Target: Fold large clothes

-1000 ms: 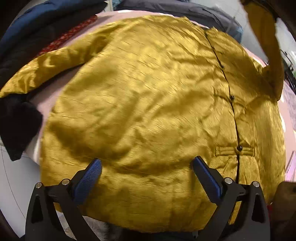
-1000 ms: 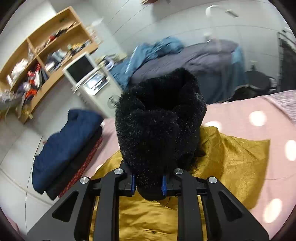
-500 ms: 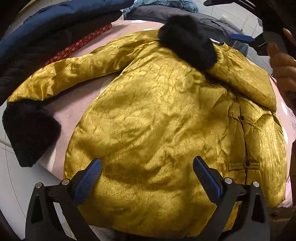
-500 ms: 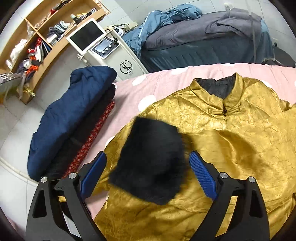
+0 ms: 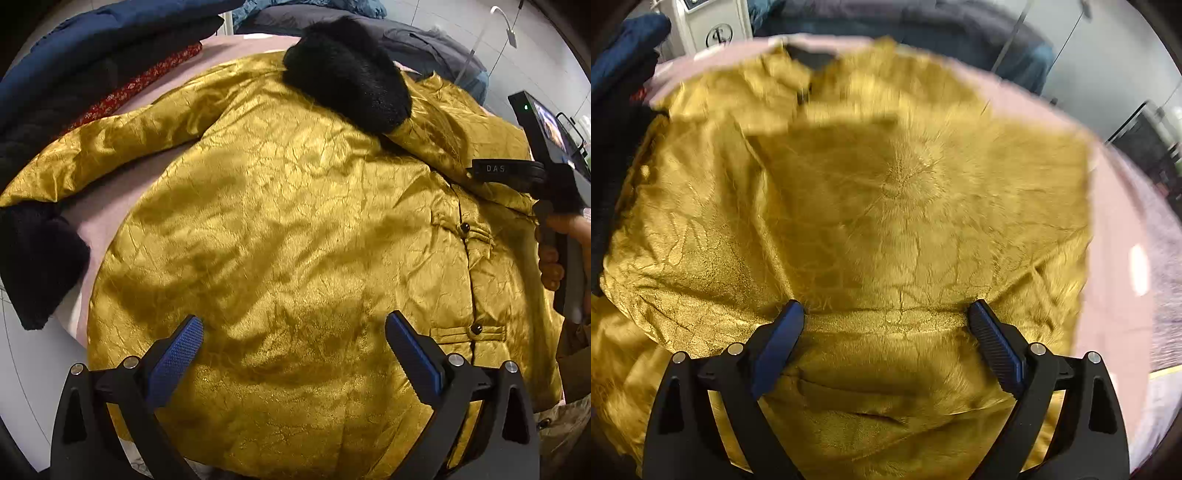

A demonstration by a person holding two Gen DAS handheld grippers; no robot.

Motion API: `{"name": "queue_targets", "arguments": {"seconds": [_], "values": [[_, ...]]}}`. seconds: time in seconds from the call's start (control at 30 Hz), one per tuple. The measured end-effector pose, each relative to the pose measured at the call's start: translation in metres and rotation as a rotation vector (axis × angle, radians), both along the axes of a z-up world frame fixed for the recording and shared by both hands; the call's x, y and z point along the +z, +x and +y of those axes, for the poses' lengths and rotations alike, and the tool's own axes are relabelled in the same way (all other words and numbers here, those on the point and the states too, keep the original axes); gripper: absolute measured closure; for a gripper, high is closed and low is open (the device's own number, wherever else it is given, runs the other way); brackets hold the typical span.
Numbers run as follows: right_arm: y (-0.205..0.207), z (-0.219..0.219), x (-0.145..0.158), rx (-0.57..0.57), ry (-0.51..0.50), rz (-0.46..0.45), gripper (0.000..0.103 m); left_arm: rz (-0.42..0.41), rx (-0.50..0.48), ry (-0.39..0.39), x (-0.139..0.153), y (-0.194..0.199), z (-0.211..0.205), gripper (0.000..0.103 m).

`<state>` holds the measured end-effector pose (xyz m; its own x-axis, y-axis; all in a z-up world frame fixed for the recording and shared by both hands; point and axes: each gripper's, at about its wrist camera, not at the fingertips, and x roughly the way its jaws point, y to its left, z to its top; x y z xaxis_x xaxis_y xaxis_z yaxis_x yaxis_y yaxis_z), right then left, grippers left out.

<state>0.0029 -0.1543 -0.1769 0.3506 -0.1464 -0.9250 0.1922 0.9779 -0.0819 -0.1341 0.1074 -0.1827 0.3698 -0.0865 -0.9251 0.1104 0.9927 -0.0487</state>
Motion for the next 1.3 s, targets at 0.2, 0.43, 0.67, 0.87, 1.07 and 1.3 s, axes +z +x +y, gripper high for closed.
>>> {"name": "queue_targets", "arguments": {"seconds": [0.2,0.43,0.67,0.87,1.07,1.3], "values": [[-0.006,-0.006,0.012,-0.043,0.029,-0.040,0.007,0.001,0.022,-0.016,0.001,-0.005,0.005,0.006],[-0.066,-0.006,0.060,-0.042,0.270,-0.133,0.007,-0.111,0.144,-0.033,0.026,-0.001,0.044,0.006],[-0.130,0.022,0.065,0.086,0.232,-0.135,0.007,-0.181,0.436,-0.115,0.044,-0.011,0.123,0.006],[-0.161,0.021,0.050,0.109,0.194,-0.103,0.007,-0.198,0.674,-0.212,0.040,-0.032,0.186,0.007],[-0.181,0.011,0.039,0.088,0.181,-0.079,0.007,-0.177,0.773,-0.211,0.022,-0.037,0.224,0.008],[-0.197,0.000,0.026,0.054,0.179,-0.044,0.007,-0.179,0.726,-0.171,0.009,-0.008,0.239,0.033]]}}
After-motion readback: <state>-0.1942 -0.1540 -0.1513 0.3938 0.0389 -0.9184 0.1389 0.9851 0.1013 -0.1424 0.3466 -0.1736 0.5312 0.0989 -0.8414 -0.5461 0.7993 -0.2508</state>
